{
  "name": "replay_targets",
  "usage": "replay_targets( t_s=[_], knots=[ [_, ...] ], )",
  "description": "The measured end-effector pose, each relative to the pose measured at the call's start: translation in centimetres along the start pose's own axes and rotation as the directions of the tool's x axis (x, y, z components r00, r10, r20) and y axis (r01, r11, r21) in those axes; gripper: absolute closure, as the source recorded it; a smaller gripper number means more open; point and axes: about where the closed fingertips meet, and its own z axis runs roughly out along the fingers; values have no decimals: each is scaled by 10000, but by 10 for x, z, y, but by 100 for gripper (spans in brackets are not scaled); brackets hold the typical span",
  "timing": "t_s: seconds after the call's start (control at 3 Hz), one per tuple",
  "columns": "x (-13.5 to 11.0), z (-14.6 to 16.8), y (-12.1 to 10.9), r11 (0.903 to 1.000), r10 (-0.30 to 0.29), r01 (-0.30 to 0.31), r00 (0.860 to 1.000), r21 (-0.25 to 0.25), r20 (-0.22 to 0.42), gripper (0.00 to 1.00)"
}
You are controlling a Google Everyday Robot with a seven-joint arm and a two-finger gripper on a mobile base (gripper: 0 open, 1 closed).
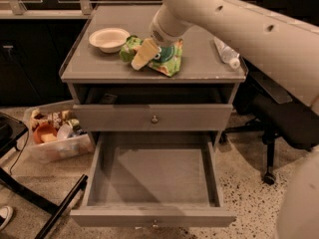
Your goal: Place green rice chip bag into middle drawer
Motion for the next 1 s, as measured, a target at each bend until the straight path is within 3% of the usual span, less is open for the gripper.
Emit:
replay_targets(
  t_s=[0.67, 1.0],
  knots=[
    [0, 74, -30, 9965, 823, -825, 9965, -144, -133, 0],
    [-1, 102, -33, 9937, 1013, -1017, 9948, -478, -113, 19]
  ],
)
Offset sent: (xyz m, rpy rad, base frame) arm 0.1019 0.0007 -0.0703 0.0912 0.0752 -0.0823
